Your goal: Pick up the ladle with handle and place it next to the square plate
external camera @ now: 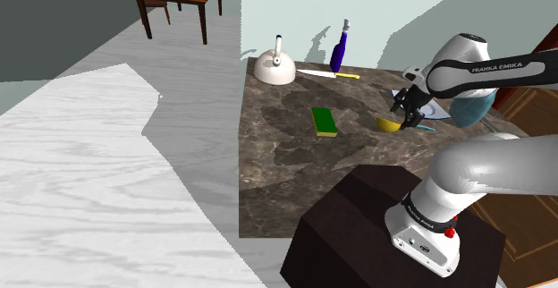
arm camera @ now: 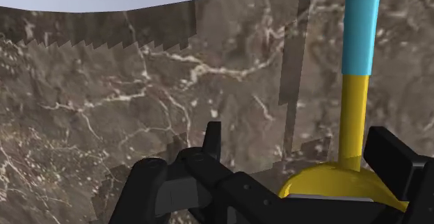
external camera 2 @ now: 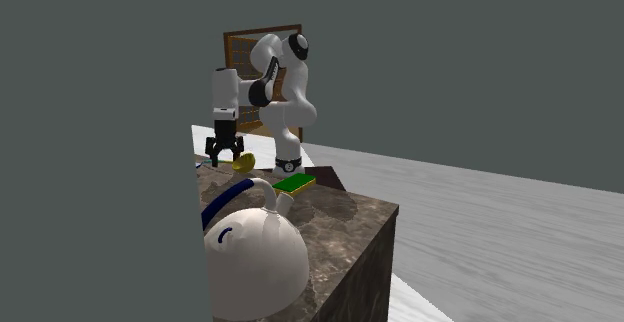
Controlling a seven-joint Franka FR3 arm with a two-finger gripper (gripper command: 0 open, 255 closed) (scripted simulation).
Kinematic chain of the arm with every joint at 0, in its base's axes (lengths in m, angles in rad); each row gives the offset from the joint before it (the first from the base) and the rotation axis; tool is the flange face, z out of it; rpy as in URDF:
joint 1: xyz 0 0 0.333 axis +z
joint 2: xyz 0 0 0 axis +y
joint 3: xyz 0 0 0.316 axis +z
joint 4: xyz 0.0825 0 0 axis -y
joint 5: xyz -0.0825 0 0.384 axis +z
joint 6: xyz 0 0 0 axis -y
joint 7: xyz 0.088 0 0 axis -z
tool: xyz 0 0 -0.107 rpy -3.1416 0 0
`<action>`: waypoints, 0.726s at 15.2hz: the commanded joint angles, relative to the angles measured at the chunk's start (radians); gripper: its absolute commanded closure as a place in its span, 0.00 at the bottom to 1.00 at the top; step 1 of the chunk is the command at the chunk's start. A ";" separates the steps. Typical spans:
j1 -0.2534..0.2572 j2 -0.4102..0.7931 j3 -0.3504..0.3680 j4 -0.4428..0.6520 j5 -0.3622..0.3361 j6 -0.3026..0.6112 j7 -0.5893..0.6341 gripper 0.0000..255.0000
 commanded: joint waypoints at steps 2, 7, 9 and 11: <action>-0.008 -0.082 0.035 0.028 0.024 -0.109 -0.004 0.00; -0.012 -0.141 0.065 0.059 0.048 -0.199 -0.008 0.00; -0.012 -0.141 0.065 0.059 0.048 -0.199 -0.008 0.00; -0.012 -0.141 0.065 0.059 0.048 -0.199 -0.008 0.00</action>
